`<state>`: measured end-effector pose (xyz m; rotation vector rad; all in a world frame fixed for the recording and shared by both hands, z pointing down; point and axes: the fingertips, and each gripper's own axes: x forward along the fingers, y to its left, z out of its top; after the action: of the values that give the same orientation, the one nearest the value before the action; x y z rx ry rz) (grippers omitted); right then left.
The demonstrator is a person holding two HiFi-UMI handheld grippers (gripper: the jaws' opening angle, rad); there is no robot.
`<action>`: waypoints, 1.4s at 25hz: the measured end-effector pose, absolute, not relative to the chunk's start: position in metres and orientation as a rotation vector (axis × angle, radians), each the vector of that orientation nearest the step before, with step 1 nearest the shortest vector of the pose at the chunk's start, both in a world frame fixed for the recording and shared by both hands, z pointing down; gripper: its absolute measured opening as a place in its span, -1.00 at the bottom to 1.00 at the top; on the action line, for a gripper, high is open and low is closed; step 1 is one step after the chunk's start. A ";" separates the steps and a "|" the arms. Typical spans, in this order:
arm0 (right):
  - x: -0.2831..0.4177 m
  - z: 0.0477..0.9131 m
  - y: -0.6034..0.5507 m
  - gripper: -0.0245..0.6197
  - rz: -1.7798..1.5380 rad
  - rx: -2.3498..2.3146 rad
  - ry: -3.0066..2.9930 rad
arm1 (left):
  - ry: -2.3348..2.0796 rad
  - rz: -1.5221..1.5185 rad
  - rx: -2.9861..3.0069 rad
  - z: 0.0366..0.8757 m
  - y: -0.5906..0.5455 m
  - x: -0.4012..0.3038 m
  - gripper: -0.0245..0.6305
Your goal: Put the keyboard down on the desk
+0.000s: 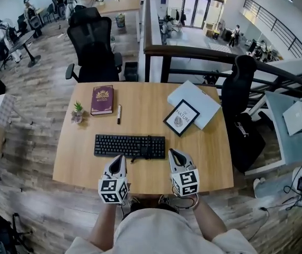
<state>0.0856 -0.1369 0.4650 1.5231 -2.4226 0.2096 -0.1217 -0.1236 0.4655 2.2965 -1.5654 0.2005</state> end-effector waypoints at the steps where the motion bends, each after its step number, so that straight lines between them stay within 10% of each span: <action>1: 0.083 0.450 -0.141 -0.91 0.171 1.529 -2.451 | -1.597 0.168 2.307 0.452 -0.127 -0.123 -0.89; 35: 0.075 0.294 -0.144 -0.91 -0.190 1.652 -2.627 | -1.843 -0.090 2.498 0.304 -0.121 -0.135 -0.89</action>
<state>0.0752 -0.1440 0.2935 1.6525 -2.6271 -0.1896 -0.1345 -0.1208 0.3035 2.4984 -1.8425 -0.0896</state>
